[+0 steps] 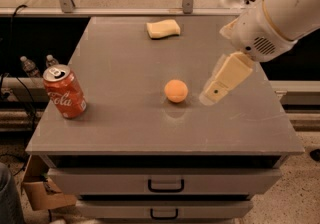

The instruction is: Move orange near sponge

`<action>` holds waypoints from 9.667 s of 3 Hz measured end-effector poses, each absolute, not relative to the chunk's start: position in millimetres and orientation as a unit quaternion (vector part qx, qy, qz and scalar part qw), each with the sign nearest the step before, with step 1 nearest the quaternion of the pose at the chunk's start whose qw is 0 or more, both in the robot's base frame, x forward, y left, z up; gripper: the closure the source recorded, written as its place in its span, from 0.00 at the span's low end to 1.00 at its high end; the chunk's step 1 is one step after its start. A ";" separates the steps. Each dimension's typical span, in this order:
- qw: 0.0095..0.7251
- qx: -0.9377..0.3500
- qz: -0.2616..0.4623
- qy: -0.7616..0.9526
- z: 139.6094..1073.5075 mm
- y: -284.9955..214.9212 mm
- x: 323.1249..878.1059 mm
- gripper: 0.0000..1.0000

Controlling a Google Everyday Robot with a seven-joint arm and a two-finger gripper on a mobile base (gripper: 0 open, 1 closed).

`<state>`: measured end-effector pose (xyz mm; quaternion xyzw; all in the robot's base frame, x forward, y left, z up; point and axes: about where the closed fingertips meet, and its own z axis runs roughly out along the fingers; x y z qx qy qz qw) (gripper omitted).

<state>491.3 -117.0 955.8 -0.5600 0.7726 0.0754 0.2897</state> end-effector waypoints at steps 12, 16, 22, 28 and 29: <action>0.324 -0.590 0.249 0.696 862.9 -46.4 564.9 1.00; 0.383 -0.572 0.229 0.688 898.3 -67.4 608.8 1.00; 0.436 -0.418 0.143 0.784 866.2 -108.8 800.8 1.00; 0.423 -0.418 0.165 0.787 837.8 -89.9 816.8 0.00; 0.423 -0.418 0.166 0.787 837.9 -89.2 816.7 0.00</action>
Offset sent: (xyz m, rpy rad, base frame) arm 0.0103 0.0276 -0.0314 0.0719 0.0659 0.0282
